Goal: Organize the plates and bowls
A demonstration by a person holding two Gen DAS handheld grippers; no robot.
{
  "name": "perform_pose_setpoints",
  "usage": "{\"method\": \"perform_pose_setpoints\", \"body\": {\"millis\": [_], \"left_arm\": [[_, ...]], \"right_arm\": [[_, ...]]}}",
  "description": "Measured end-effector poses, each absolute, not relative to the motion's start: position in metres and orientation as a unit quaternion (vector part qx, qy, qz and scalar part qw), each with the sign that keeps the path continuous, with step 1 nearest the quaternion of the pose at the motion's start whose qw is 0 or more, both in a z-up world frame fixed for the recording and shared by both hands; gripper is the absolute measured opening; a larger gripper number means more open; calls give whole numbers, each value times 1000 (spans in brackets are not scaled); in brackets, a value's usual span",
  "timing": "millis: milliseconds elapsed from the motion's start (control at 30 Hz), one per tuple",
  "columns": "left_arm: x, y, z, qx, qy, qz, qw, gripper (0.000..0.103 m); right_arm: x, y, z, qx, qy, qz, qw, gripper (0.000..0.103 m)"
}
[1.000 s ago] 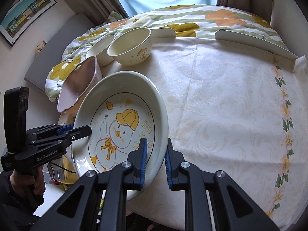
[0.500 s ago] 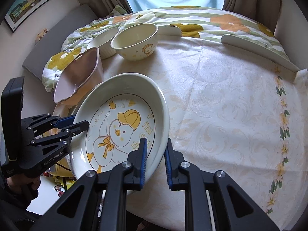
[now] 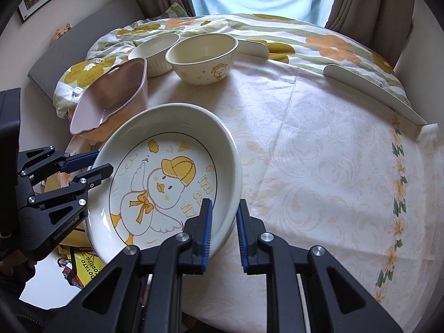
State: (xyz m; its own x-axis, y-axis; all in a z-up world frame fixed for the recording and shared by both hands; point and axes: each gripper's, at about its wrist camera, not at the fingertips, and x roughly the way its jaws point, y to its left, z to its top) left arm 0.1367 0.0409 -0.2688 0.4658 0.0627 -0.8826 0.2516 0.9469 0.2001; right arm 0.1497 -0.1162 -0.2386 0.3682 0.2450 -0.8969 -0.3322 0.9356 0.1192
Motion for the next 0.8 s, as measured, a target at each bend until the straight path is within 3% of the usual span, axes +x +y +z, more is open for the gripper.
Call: {"method": "perform_pose_setpoints", "body": {"millis": [800], "left_arm": [[136, 45, -263, 139, 521, -40, 841, 18]], "right_arm": [[152, -116, -244, -20, 542, 179, 821, 16]]}}
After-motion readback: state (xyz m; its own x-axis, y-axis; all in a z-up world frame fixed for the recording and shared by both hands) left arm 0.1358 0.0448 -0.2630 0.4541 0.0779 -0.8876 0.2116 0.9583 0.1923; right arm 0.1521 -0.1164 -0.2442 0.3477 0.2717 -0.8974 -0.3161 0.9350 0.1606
